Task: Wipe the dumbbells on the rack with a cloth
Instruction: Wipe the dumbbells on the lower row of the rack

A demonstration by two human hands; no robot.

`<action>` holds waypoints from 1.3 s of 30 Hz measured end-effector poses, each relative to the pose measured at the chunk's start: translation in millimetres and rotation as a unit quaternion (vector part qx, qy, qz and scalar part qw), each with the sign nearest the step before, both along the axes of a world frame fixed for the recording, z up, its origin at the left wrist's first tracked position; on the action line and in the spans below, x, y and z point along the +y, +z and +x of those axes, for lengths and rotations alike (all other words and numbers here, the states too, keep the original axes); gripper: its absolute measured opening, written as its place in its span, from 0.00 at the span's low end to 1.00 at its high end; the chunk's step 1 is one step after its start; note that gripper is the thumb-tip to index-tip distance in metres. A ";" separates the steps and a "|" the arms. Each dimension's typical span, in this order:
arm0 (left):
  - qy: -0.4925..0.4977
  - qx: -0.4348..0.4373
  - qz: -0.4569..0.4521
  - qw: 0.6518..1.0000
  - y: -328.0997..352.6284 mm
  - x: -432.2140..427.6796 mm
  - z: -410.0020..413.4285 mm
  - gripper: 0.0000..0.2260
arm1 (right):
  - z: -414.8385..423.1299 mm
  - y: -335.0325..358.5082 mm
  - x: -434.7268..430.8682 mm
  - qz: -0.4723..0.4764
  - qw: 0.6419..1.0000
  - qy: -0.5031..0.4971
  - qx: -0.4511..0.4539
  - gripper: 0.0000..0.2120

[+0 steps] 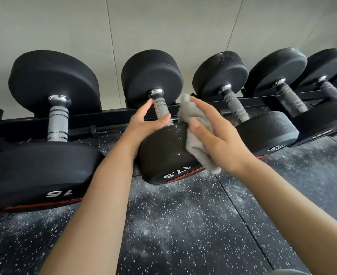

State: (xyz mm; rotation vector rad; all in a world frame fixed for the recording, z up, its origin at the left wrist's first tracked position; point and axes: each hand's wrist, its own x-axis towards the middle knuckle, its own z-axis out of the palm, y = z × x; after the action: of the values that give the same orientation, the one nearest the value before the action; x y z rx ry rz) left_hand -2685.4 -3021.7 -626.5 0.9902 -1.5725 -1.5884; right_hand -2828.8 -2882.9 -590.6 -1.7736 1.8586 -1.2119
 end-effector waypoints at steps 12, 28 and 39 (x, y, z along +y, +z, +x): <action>0.008 -0.003 -0.007 1.000 1.0 0.6 -2.1 0.34 | -24.9 -15.8 -5.1 -0.029 0.977 0.090 -0.191 0.13; 0.012 -0.008 -0.028 1.000 3.3 1.4 -2.7 0.33 | -15.3 -12.3 -6.1 -0.088 0.978 0.110 -0.152 0.12; 0.015 -0.002 -0.017 1.000 -3.2 -3.0 -2.0 0.35 | -23.7 -47.3 -1.7 0.057 0.856 -0.027 -0.514 0.15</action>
State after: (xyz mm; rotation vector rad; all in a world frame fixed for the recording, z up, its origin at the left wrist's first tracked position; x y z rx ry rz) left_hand -2687.3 -3024.7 -629.8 0.9943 -1.5747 -1.5352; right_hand -2852.5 -2884.7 -637.9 -0.6952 1.2594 -1.5702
